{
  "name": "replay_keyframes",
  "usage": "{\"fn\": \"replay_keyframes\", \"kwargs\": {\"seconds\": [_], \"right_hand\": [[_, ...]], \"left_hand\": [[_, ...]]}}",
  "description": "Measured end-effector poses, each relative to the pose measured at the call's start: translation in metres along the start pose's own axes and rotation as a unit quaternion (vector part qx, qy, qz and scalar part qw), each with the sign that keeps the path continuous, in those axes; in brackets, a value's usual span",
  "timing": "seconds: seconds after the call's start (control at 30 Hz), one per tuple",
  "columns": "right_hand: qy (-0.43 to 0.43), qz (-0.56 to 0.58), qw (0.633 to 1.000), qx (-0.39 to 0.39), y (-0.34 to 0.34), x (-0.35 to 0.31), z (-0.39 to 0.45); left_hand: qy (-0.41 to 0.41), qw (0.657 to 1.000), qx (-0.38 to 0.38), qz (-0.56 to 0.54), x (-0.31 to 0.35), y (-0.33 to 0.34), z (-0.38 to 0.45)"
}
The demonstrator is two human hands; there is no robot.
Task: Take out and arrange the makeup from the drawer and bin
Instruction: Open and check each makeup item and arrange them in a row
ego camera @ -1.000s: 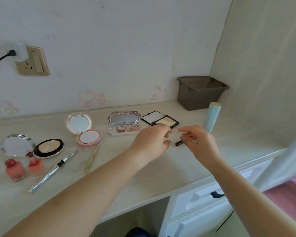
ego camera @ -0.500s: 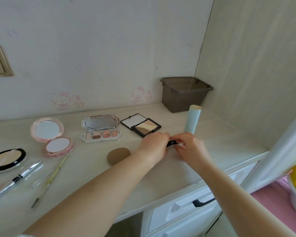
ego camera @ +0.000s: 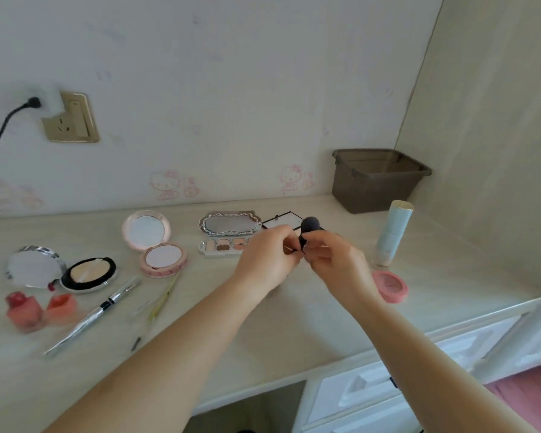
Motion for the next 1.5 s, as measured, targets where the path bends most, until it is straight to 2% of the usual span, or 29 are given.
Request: {"fn": "replay_keyframes", "kwargs": {"seconds": [0.23, 0.4, 0.57, 0.77, 1.27, 1.33, 1.43, 1.5], "right_hand": [[-0.045, -0.011, 0.997, -0.063, 0.065, -0.048, -0.005], [-0.066, -0.11, 0.983, -0.129, 0.102, -0.057, -0.013], [-0.095, -0.264, 0.947, -0.159, 0.121, -0.055, -0.021], [-0.072, -0.313, 0.933, -0.165, 0.124, -0.056, -0.025], [-0.072, -0.311, 0.933, -0.165, 0.119, -0.051, -0.024], [-0.061, -0.279, 0.946, -0.151, 0.115, -0.048, -0.02], [-0.033, -0.176, 0.98, -0.09, 0.096, -0.037, -0.011], [-0.015, -0.155, 0.985, -0.07, 0.083, -0.03, -0.011]], "left_hand": [[-0.066, 0.996, 0.046, -0.025, -0.035, -0.068, -0.038], [-0.109, 0.994, 0.023, 0.005, -0.066, -0.083, -0.065], [-0.106, 0.993, -0.039, 0.041, -0.082, -0.081, -0.083], [-0.09, 0.988, -0.061, 0.11, -0.084, -0.076, -0.084], [-0.068, 0.984, -0.073, 0.145, -0.079, -0.068, -0.082], [-0.059, 0.984, -0.054, 0.158, -0.079, -0.07, -0.079], [-0.031, 0.987, 0.009, 0.161, -0.073, -0.076, -0.071], [-0.013, 0.987, 0.032, 0.156, -0.07, -0.075, -0.065]]}}
Point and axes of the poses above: each hand's wrist, its own z-axis towards the middle knuckle, its own y-axis out of the palm, x = y × z, the point moved 4 cm from there along z, towards the middle knuckle, and after that the axes turned 6 degrees about y, right-handed, at the moved point
